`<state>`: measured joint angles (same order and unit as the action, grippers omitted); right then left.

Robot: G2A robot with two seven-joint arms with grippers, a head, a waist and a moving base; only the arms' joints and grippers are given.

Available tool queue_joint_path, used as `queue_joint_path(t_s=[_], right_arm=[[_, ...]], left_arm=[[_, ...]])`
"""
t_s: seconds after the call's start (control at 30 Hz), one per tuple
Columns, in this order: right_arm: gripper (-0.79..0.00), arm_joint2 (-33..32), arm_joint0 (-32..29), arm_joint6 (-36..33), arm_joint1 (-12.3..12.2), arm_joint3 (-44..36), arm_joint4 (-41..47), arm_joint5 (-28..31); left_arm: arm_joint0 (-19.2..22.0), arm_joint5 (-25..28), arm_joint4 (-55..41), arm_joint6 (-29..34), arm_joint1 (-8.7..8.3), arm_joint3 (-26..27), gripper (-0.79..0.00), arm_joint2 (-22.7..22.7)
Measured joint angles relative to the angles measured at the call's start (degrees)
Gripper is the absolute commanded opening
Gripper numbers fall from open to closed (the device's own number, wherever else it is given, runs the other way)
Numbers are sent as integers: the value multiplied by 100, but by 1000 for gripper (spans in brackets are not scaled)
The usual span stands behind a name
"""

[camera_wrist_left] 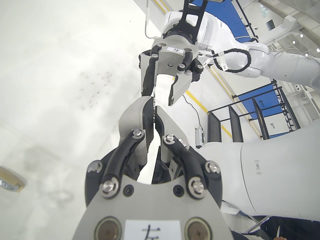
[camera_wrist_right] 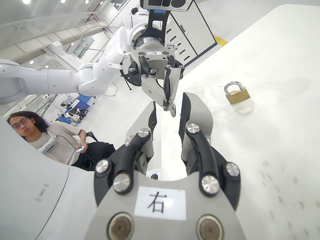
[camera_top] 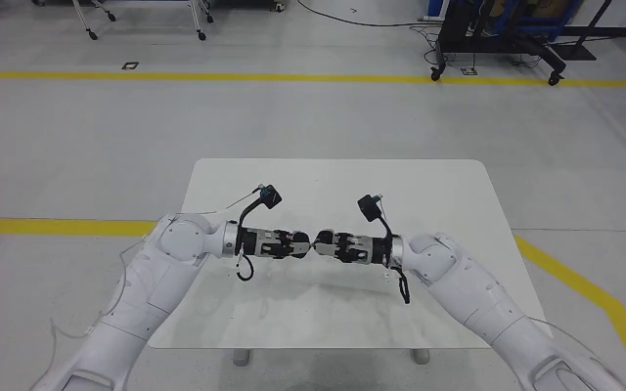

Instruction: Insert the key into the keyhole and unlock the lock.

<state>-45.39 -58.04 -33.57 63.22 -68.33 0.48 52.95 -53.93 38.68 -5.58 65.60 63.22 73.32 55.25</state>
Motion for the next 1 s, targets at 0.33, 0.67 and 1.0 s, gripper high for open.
queue_joint_path(t_s=[0.33,0.67,1.0], right_arm=[[-785,49,74,-92,55,207,128,179],[-785,72,59,-89,92,346,181,323],[-785,-225,-98,206,33,460,223,506]], left_arm=[[48,12,7,-14,-28,-17,-785,-87],[65,12,46,-99,-58,-24,0,-89],[-15,56,840,-575,-223,150,0,385]])
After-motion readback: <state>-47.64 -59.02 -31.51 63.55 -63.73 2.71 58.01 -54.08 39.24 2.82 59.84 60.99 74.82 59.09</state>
